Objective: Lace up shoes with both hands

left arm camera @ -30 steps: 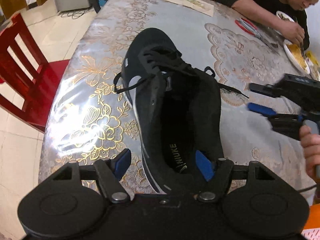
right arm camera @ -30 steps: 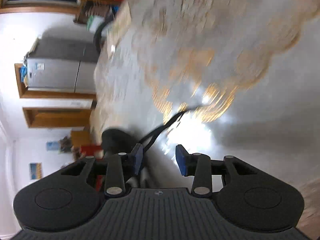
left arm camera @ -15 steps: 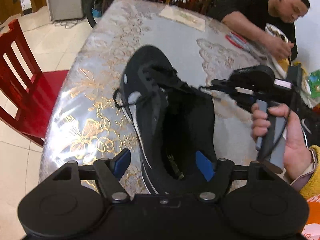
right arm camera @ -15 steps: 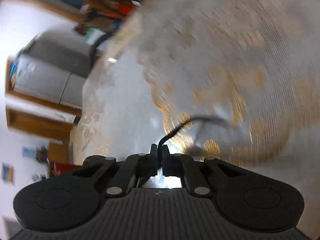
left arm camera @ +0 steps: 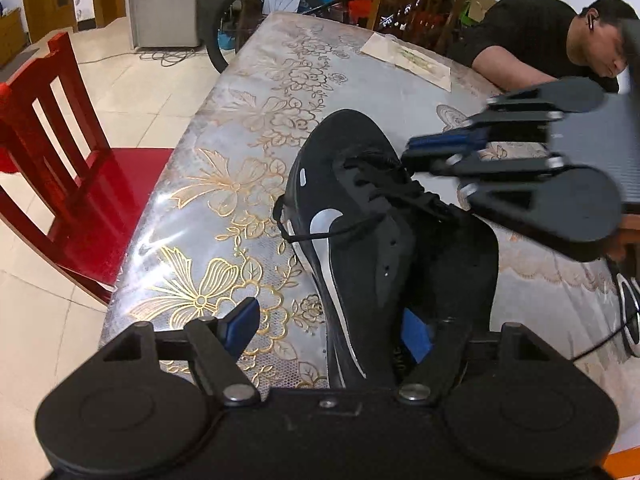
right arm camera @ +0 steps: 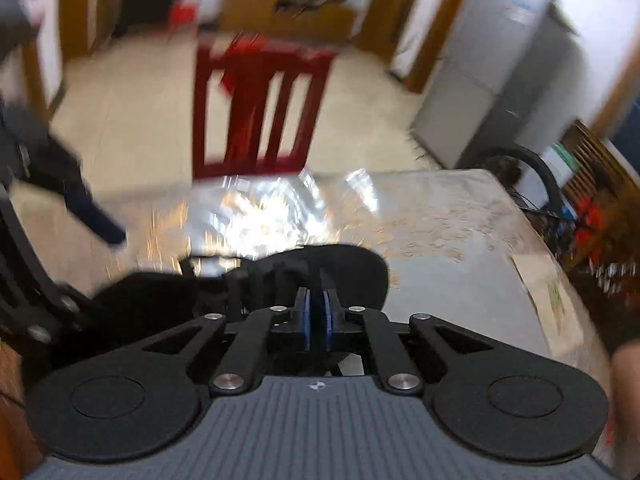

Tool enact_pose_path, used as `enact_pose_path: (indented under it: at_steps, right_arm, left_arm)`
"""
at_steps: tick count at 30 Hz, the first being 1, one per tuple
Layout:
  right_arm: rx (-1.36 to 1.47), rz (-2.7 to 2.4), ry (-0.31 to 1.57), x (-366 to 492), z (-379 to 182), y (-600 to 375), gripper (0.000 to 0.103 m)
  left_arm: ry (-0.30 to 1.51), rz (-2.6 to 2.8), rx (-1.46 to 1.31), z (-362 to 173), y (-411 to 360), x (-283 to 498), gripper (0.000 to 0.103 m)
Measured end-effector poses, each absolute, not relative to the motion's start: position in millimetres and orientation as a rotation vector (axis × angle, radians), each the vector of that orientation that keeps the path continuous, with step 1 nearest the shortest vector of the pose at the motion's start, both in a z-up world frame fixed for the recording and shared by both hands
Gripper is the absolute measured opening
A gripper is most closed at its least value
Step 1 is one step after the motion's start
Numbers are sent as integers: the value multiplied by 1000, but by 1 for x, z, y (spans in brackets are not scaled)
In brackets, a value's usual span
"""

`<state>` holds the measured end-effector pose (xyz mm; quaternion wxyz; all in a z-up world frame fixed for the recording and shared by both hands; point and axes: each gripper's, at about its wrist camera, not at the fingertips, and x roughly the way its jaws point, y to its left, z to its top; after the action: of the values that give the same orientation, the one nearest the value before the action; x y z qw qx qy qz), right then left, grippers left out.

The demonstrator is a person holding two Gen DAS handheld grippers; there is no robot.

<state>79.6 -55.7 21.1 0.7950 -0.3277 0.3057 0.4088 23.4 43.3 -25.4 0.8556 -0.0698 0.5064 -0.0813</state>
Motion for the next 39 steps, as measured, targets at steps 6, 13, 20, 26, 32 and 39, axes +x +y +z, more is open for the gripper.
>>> enact_pose_path:
  at_steps: [6,13,20,26,32,39]
  right_arm:
    - [-760,936,732,100,31,-46,37]
    - [-732,1091,756,126,24,-31,42]
    - [-814,1188,885,150,-9,-1,1]
    - [-615,1165,823,144,11,-30,1]
    - [-313,1117,677,85,44,-95,1]
    - [-364,1110,609,20,16,-114,1]
  left_arm:
    - [1046,-179,-170,-29,48,23,72]
    - [1039,-184,-196,-30,51,24,73]
    - [1031,-165,-200,-28,51,21,73]
    - [983,-116,-188,-21,48,13,73]
    - [929,-55,-199,-13,47,5,73]
    - [881,27,-248,-8,50,-4,75]
